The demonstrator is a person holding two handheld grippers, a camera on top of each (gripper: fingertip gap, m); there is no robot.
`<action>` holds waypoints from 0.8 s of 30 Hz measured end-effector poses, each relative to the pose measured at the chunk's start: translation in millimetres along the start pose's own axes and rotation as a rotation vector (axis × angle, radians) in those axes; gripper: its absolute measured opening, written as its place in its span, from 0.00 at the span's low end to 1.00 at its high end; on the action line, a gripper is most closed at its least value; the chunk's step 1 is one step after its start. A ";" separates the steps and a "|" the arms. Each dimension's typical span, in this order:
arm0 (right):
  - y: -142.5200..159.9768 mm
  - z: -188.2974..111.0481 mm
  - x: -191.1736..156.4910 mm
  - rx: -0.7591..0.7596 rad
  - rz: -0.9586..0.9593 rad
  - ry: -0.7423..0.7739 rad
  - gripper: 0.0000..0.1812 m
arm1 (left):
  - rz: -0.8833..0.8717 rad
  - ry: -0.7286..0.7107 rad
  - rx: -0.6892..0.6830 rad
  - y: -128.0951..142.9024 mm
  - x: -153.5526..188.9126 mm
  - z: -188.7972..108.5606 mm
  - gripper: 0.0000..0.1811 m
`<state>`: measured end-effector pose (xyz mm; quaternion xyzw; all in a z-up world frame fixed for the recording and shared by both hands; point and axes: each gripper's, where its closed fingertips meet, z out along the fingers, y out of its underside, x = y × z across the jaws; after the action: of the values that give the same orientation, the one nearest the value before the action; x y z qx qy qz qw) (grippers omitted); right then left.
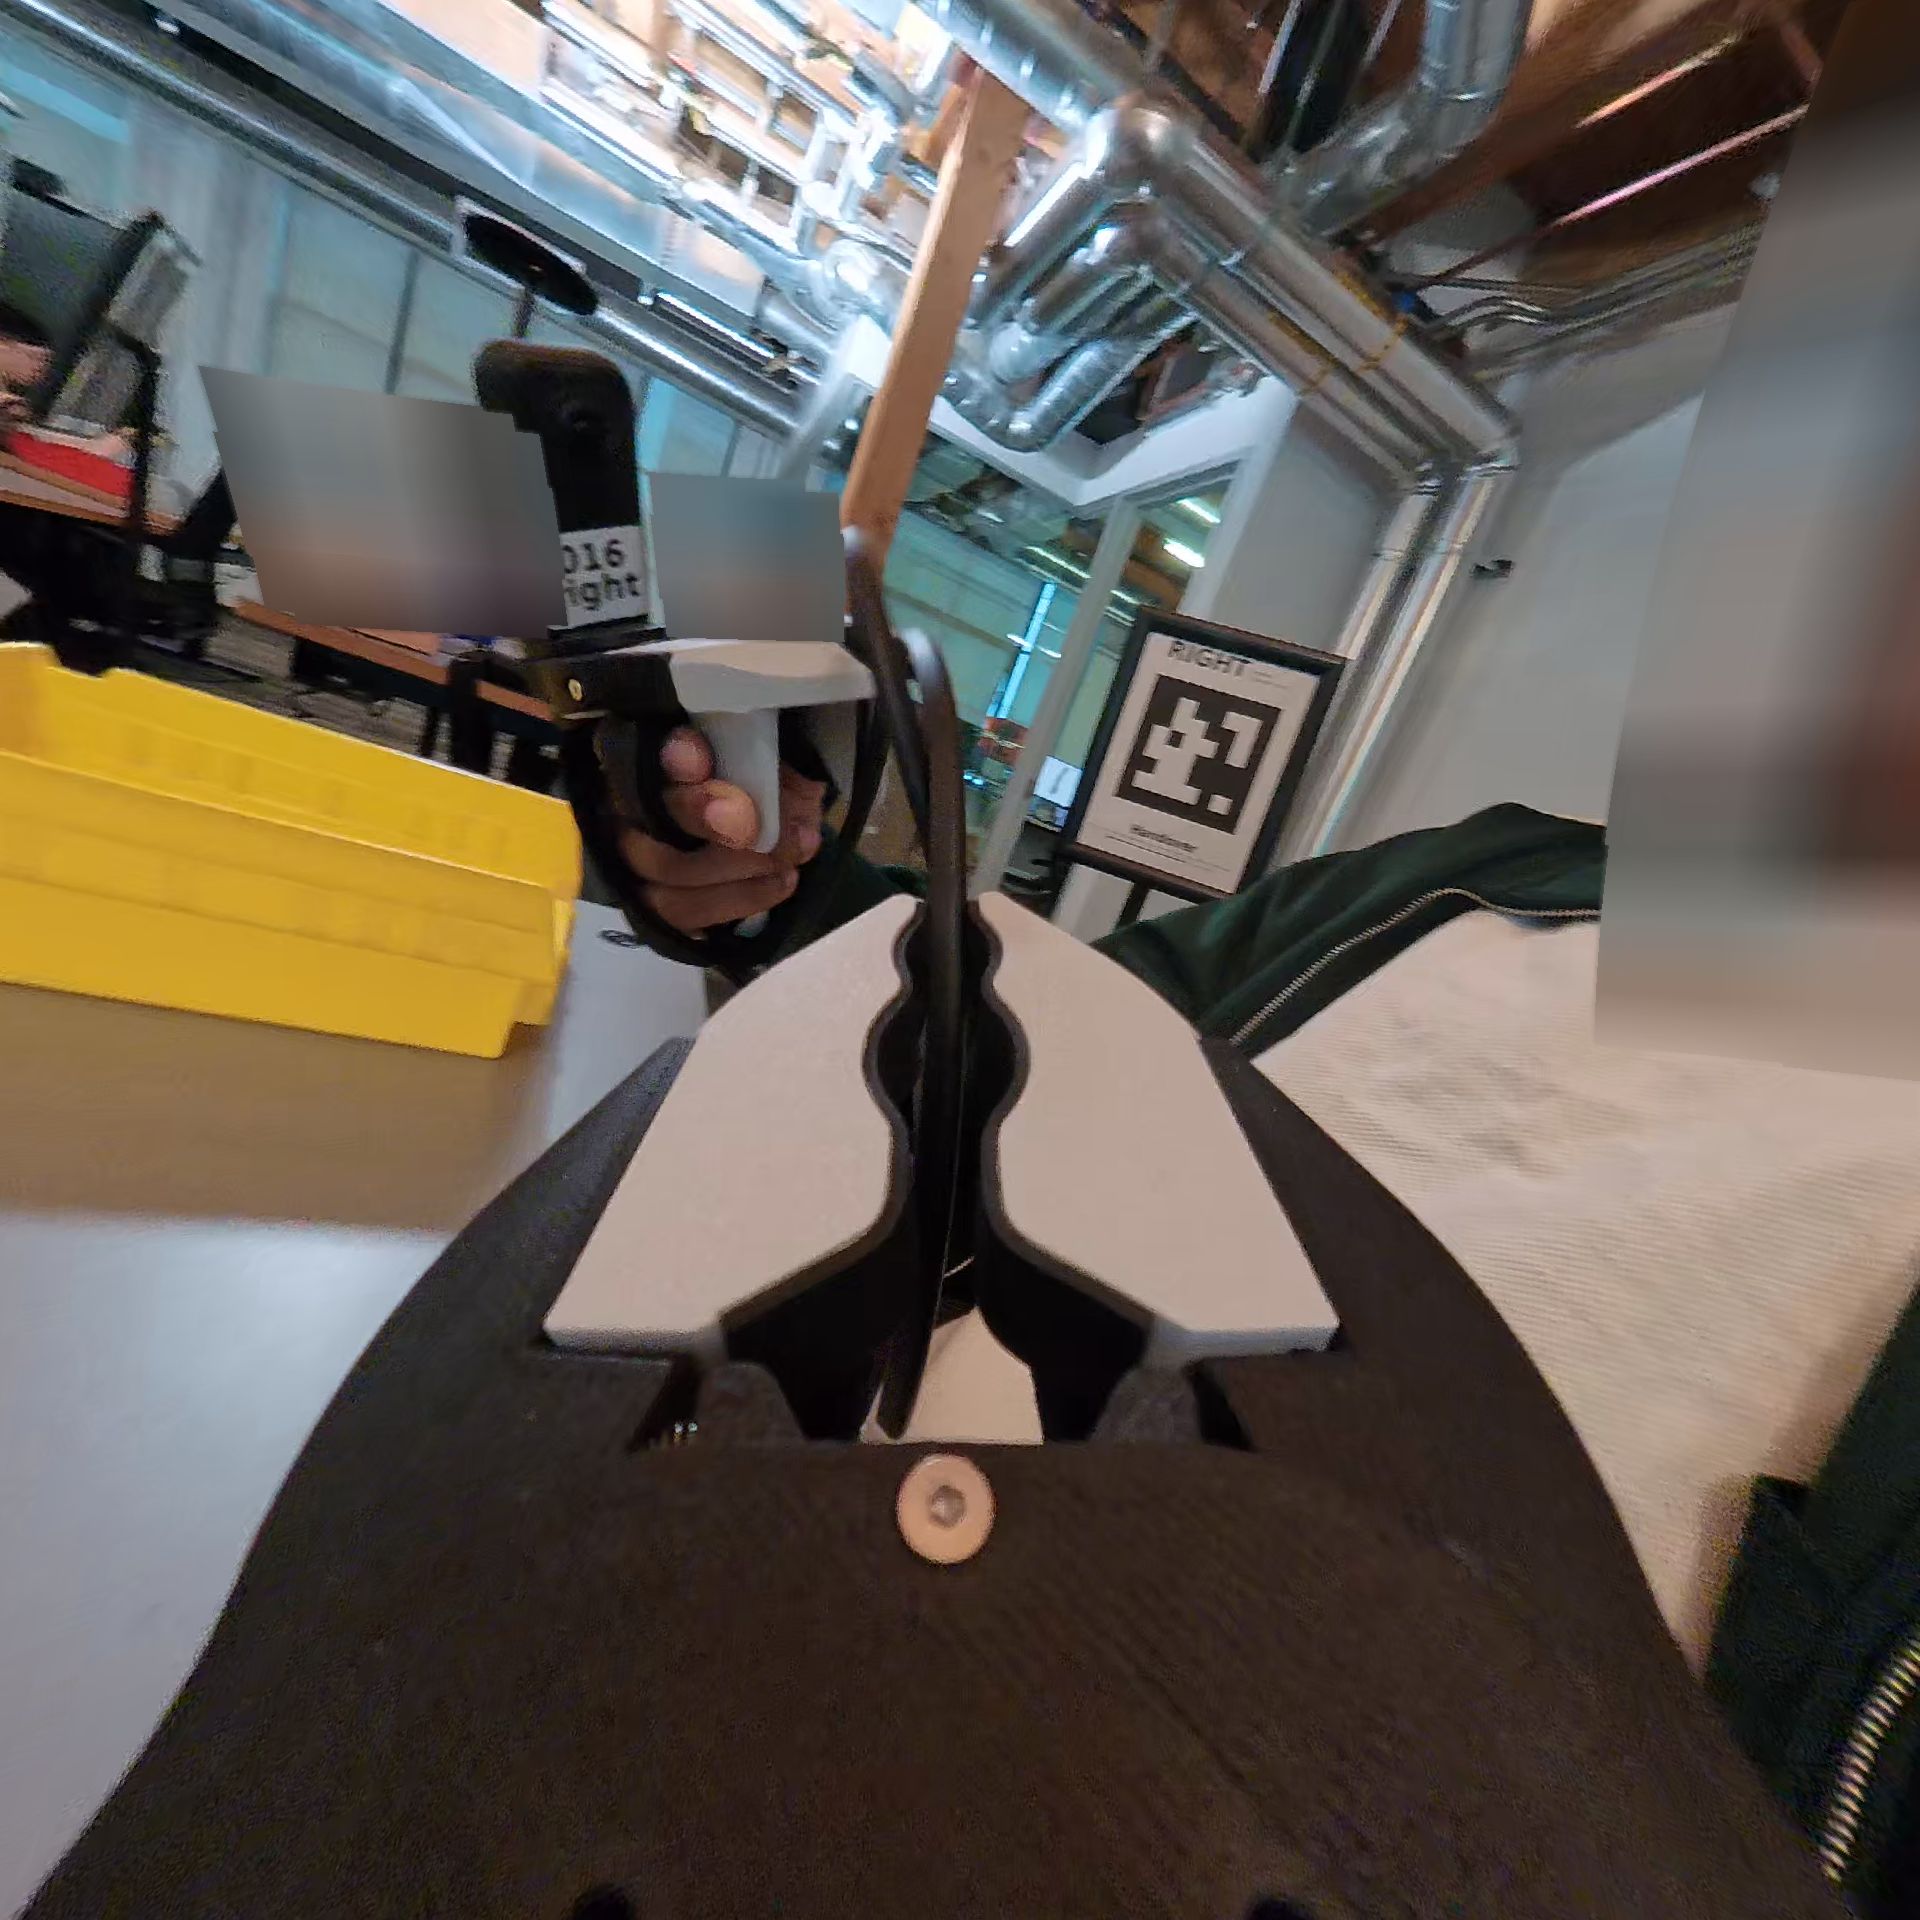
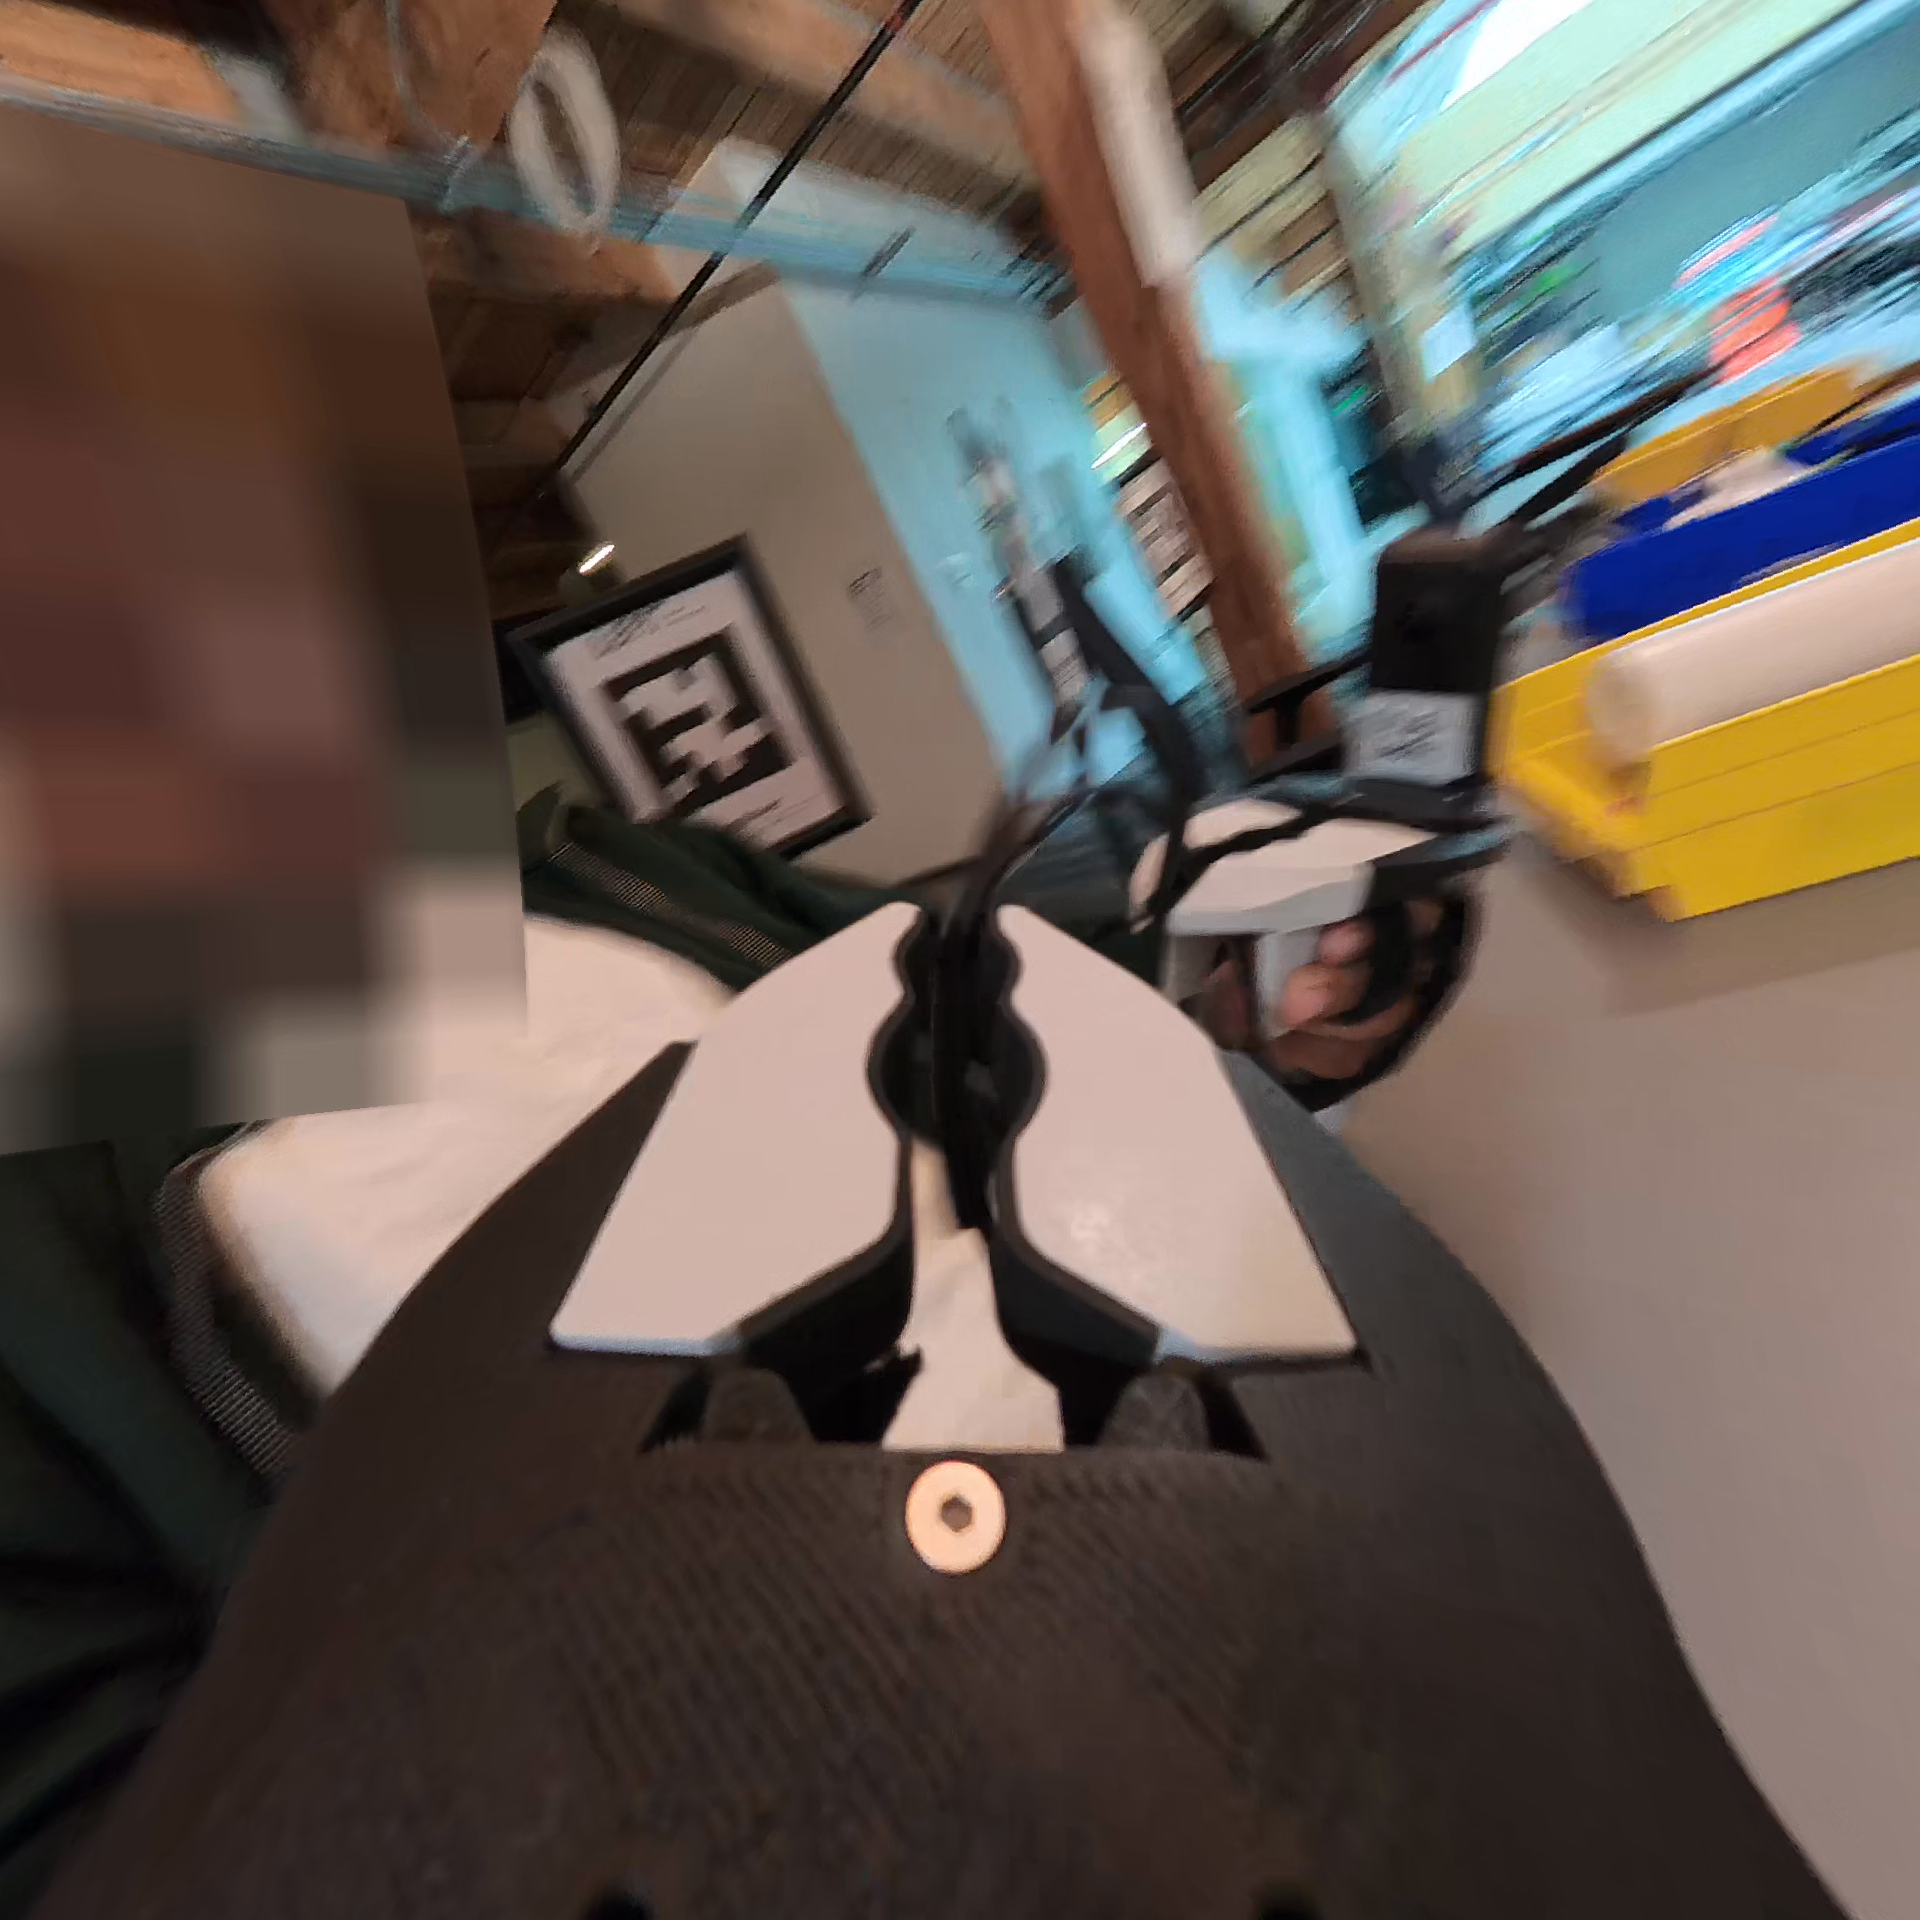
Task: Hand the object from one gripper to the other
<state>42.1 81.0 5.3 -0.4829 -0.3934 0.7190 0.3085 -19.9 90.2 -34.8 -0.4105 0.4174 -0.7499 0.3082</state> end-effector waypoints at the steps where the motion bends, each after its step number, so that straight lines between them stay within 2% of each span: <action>1: -7.8 -4.4 7.0 0.052 -0.016 0.047 0.13 | 0.002 -0.034 0.001 -0.9 -4.7 -1.9 0.03; 4: -33.5 -24.6 27.5 0.248 -0.038 0.184 0.39 | 0.006 -0.133 0.023 -5.7 -18.9 -10.3 0.03; 6: -41.8 -39.7 37.5 0.313 -0.050 0.267 0.45 | -0.004 -0.195 0.050 -9.6 -28.5 -17.8 0.03; 9: -41.8 -49.0 46.2 0.313 -0.052 0.340 0.44 | -0.013 -0.271 0.096 -16.3 -39.2 -29.7 0.03; 12: -39.4 -44.4 50.1 0.278 -0.071 0.386 0.40 | -0.010 -0.328 0.153 -26.2 -44.7 -40.6 0.03; 16: -38.4 -35.6 59.9 0.274 -0.170 0.507 0.29 | 0.014 -0.402 0.227 -41.3 -46.4 -53.7 0.03; 19: -40.6 -36.4 75.0 0.393 -0.287 0.704 0.29 | 0.052 -0.498 0.276 -52.3 -48.6 -62.7 0.03; 21: -31.3 -32.1 81.6 0.440 -0.396 0.845 0.29 | 0.066 -0.558 0.304 -58.1 -49.4 -67.3 0.03; 24: -3.7 -4.5 94.9 0.298 -0.590 1.001 0.35 | 0.073 -0.643 0.355 -65.4 -50.1 -74.9 0.03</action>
<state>14.0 162.2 -35.4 -0.5847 -0.2129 0.3354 0.7073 -69.4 188.6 -18.8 -0.5502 0.1768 -0.6318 0.5165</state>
